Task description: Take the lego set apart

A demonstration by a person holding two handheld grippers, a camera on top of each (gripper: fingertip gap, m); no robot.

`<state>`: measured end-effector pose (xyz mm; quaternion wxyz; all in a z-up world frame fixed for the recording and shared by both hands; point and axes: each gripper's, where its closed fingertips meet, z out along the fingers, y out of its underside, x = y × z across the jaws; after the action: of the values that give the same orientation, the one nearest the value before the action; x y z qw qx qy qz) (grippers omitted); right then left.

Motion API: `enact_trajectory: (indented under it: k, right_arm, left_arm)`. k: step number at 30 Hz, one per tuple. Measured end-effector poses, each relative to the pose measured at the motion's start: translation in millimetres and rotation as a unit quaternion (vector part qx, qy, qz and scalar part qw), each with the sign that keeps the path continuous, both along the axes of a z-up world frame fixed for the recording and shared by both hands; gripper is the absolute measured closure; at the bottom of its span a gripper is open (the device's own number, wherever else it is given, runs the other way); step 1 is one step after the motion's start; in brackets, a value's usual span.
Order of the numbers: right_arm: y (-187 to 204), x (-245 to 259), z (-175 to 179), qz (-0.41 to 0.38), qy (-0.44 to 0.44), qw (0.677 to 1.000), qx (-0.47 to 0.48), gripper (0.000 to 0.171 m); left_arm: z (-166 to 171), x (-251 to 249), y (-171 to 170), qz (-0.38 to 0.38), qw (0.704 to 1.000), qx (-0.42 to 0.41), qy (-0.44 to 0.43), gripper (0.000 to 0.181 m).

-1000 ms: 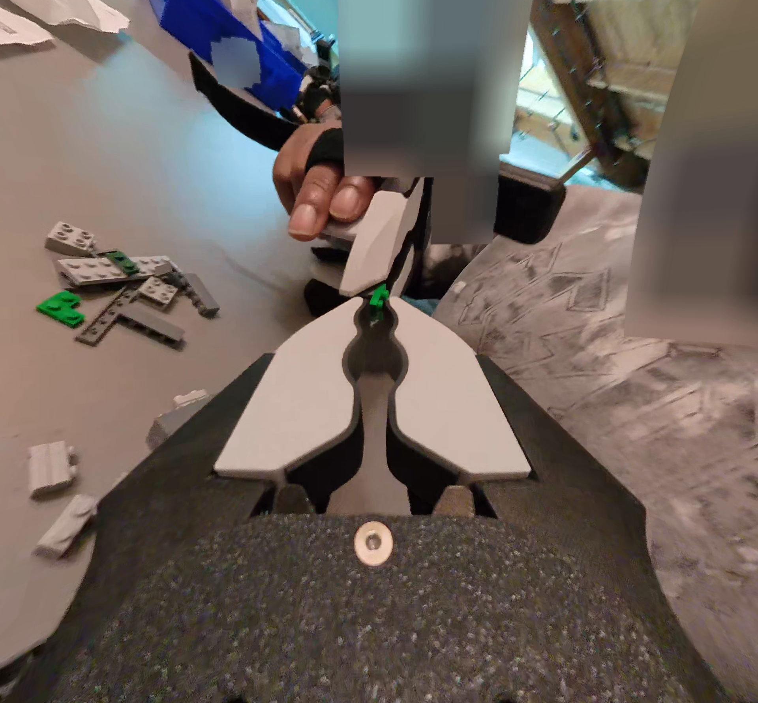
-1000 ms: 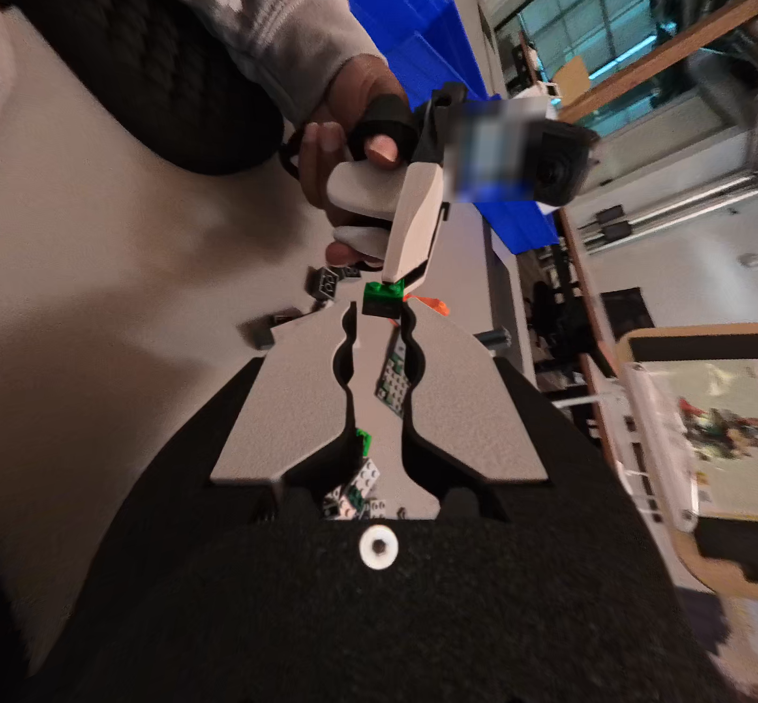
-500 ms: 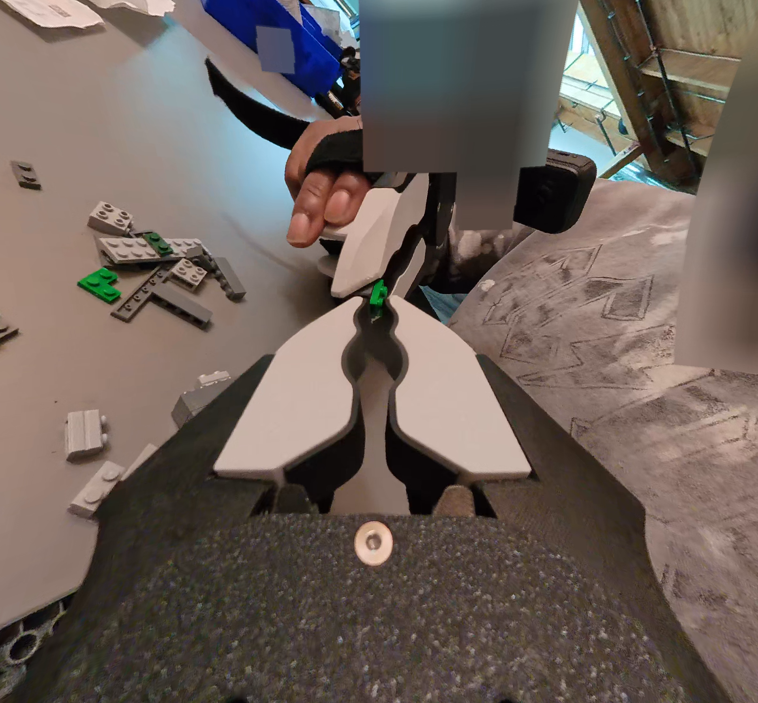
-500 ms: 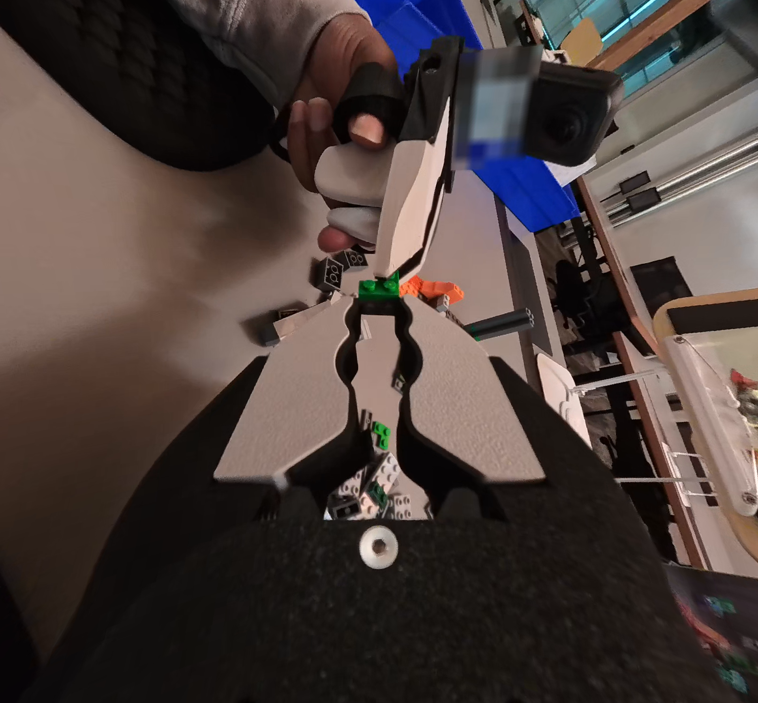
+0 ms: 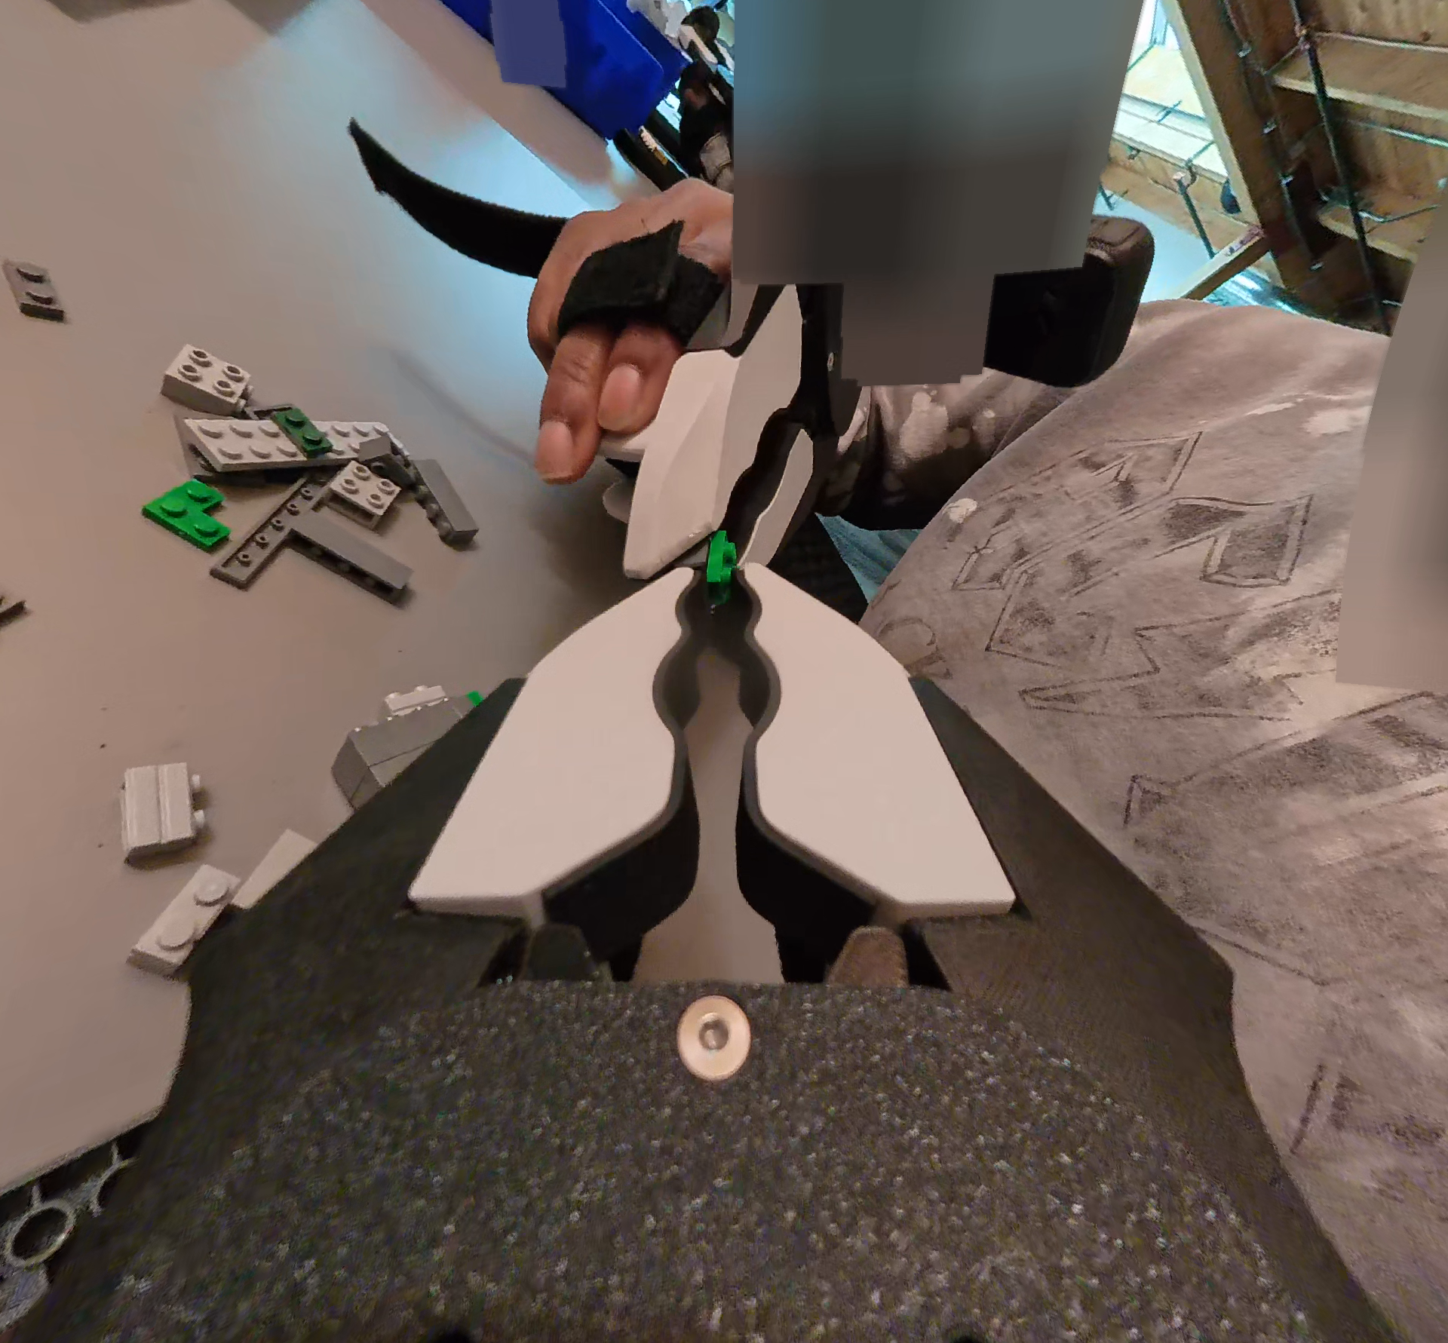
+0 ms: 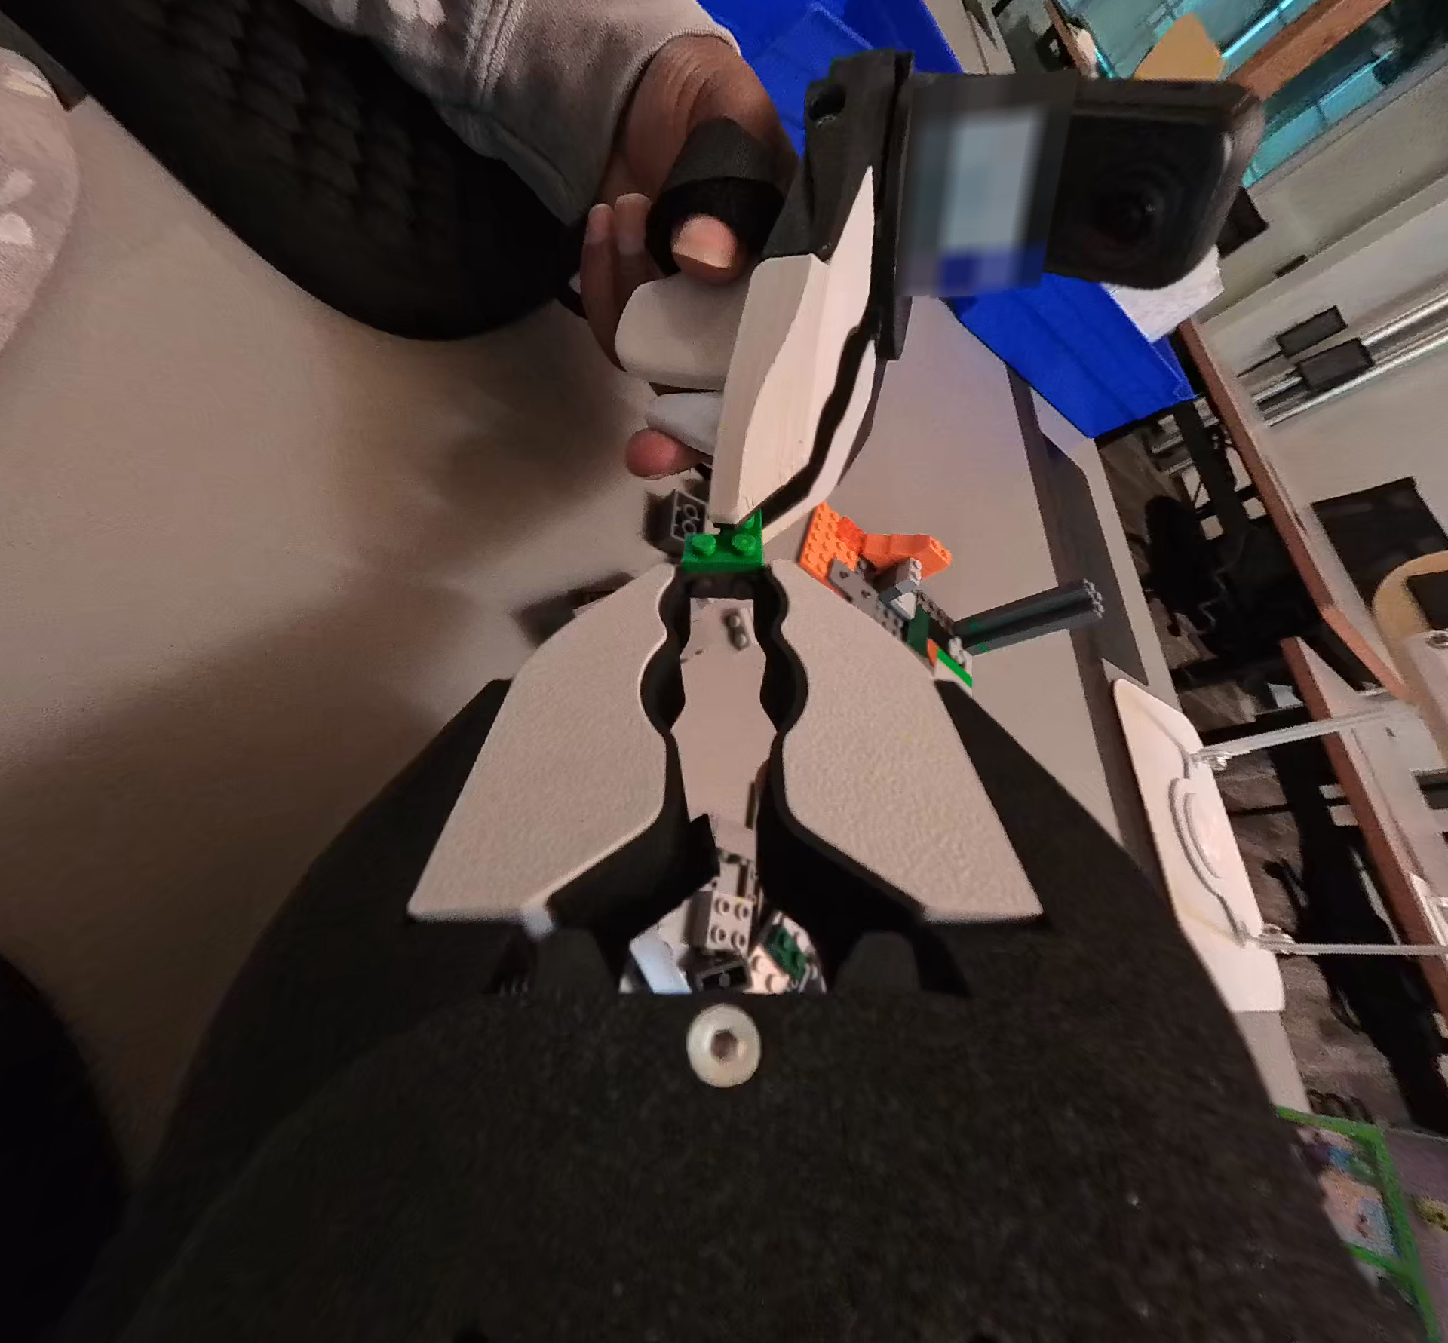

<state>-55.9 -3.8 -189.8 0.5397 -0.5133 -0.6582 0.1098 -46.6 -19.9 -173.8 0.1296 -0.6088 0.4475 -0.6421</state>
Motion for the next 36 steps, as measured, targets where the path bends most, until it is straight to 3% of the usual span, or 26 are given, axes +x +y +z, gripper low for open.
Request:
enact_trajectory:
  k: [6, 7, 8, 9, 10, 12, 17, 22, 26, 29, 36]
  right_arm:
    - [-4, 2, -1, 0.014, 0.018, 0.999, -0.044, 0.154]
    - [1, 7, -11, -0.002, -0.008, 0.998, -0.055, 0.155]
    - [12, 22, -35, -0.038, -0.068, 0.995, -0.065, 0.155]
    - [11, 28, -44, -0.037, -0.055, 0.994, -0.086, 0.155]
    - [3, 22, -28, -0.026, 0.002, 0.994, -0.104, 0.155]
    - [5, 17, 7, -0.030, 0.051, 0.996, -0.072, 0.155]
    - [15, 27, 7, -0.046, 0.055, 0.994, -0.083, 0.155]
    - [19, 29, 4, -0.053, 0.074, 0.989, -0.114, 0.154]
    - [25, 31, -6, -0.068, 0.074, 0.984, -0.144, 0.154]
    - [28, 30, -16, -0.077, 0.066, 0.981, -0.165, 0.154]
    - [32, 9, -27, -0.068, 0.028, 0.976, -0.203, 0.154]
  left_arm:
    - [0, 1, -4, -0.006, 1.000, 0.023, -0.006, 0.176]
    - [14, -3, -14, -0.041, 0.998, 0.014, -0.050, 0.176]
    - [58, -15, -20, -0.062, 0.985, -0.041, -0.153, 0.177]
    - [67, -19, -16, -0.038, 0.986, 0.022, -0.160, 0.177]
    - [58, -18, -4, 0.003, 0.990, 0.083, -0.117, 0.176]
    - [49, -19, 16, 0.046, 0.994, 0.044, -0.088, 0.176]
    - [1, -22, 42, 0.105, 0.983, 0.147, 0.036, 0.176]
    - [-10, -25, 47, 0.107, 0.976, 0.175, 0.075, 0.176]
    - [-39, -36, 60, 0.125, 0.955, 0.220, 0.155, 0.167]
    - [-43, -38, 67, 0.142, 0.945, 0.246, 0.165, 0.155]
    - [-35, -31, 66, 0.142, 0.947, 0.253, 0.137, 0.159]
